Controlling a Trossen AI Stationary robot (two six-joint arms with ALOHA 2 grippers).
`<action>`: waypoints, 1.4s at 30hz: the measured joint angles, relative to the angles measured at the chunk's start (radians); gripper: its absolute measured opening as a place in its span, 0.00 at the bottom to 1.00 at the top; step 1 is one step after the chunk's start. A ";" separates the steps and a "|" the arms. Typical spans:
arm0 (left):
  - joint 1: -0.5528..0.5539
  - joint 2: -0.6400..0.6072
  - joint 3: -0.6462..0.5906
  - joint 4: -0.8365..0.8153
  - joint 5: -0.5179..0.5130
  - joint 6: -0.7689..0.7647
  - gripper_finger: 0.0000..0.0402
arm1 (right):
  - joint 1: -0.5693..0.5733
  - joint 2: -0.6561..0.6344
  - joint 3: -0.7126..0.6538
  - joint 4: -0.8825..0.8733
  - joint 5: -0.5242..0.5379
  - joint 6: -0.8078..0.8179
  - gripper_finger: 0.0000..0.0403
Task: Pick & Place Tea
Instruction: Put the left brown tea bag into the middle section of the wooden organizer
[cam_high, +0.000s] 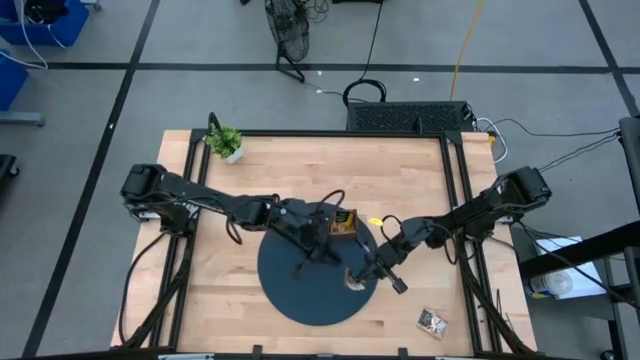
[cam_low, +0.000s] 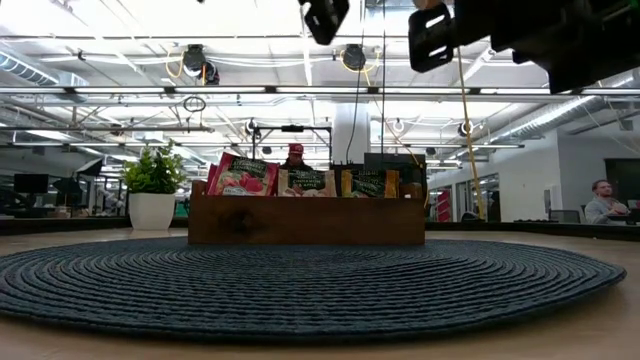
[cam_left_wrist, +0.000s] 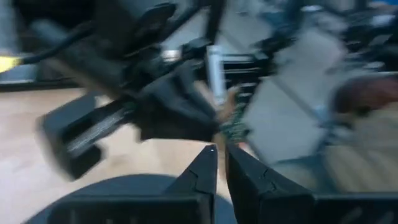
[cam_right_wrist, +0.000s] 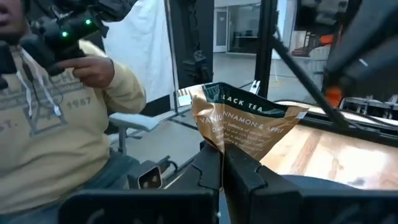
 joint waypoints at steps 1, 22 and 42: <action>0.005 0.008 0.000 0.016 0.046 -0.011 0.10 | 0.005 0.000 0.000 -0.002 -0.006 -0.008 0.00; 0.018 0.144 0.000 0.230 0.090 -0.148 0.54 | -0.010 0.000 0.000 -0.014 -0.016 -0.063 0.00; 0.022 0.144 0.000 0.192 0.166 -0.144 0.16 | -0.010 0.000 0.001 -0.044 -0.046 -0.057 0.00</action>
